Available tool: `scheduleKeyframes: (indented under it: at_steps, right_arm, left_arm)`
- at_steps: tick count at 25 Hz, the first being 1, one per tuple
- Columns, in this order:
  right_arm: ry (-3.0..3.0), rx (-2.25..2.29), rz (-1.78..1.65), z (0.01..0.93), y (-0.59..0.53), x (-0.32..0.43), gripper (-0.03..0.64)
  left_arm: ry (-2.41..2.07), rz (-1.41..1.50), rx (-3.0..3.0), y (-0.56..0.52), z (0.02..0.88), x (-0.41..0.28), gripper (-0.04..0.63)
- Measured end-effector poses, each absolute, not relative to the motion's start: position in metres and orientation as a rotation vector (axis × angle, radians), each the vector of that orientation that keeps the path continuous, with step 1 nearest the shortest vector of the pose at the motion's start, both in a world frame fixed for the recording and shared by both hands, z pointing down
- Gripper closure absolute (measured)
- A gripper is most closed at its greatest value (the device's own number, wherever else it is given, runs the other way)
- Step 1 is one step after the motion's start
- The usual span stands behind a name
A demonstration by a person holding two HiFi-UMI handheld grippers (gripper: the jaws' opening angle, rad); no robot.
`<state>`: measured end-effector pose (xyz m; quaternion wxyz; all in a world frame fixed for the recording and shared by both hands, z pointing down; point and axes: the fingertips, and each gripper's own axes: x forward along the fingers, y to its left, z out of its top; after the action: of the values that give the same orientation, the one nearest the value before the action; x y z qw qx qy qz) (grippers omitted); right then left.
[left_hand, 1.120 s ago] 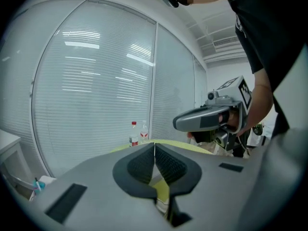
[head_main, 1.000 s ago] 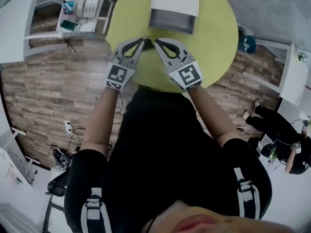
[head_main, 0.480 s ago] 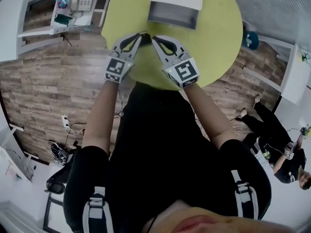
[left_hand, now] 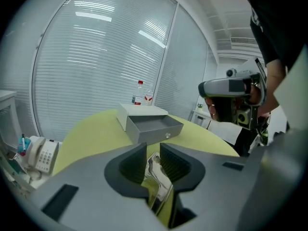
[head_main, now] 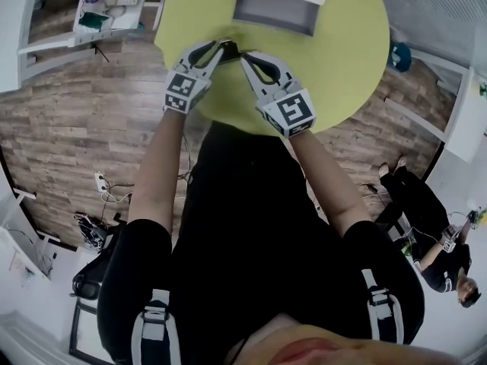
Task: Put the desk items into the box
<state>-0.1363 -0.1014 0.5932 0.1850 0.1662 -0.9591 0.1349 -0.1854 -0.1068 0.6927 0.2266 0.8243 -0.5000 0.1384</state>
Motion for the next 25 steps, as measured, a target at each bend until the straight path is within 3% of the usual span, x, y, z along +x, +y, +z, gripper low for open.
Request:
scheduleKeyframes:
  at_steps: [6,25]
  right_arm:
    - [-2.693,0.470,0.410,0.603,-0.093,-0.133,0.600]
    - [-2.675,0.482,0.461,0.614,-0.095,-0.122,0.600]
  left_arm:
    - [-1.336,0.399,2.235,-0.108,0.718,-0.181,0.474]
    - [-1.262,0.365,2.196,-0.123,0.743,-0.175,0.470]
